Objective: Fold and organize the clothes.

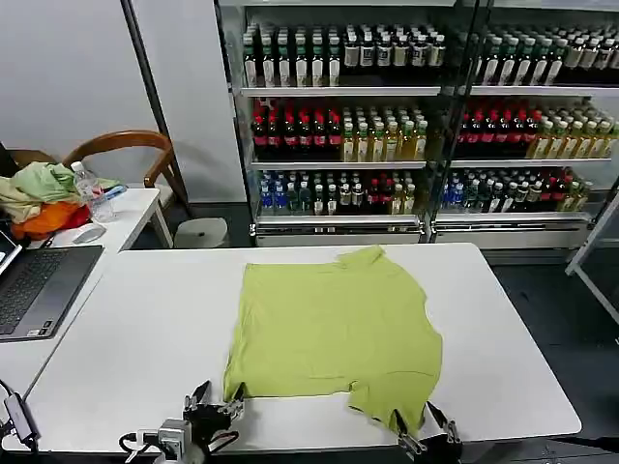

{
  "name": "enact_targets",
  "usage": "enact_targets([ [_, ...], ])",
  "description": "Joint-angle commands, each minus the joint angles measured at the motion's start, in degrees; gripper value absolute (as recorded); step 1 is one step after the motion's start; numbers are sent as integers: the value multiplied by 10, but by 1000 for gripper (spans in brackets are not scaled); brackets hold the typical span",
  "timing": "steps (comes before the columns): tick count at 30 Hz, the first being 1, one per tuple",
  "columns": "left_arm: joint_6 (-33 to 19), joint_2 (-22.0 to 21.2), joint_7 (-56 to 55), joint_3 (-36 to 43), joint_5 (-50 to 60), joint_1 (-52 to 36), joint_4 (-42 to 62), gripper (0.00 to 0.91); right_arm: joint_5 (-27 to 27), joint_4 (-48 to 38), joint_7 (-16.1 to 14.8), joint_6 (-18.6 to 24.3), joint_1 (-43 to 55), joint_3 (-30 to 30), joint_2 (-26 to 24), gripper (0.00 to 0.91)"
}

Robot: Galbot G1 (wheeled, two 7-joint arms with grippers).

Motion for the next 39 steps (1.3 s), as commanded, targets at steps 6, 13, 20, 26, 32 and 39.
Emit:
enact_targets([
  [6, -11, -5, 1, 24, 12, 3, 10, 50, 6, -4, 0, 0, 3, -6, 0, 0],
  [13, -25, 0, 23, 16, 20, 7, 0, 40, 6, 11, -10, 20, 4, 6, -5, 0],
  [20, -26, 10, 30, -7, 26, 48, -39, 40, 3, 51, -26, 22, -45, 23, -35, 0],
  [26, -38, 22, 30, -45, 25, 117, -83, 40, -12, 88, -37, 36, -88, 35, -47, 0],
  [32, -36, 33, 29, -68, 25, 171, -124, 40, -23, 113, -35, 33, -119, 46, -52, 0],
  [39, -32, 50, 29, -102, 25, 226, -155, 40, -38, 148, -28, 30, -151, 69, -62, 0],
])
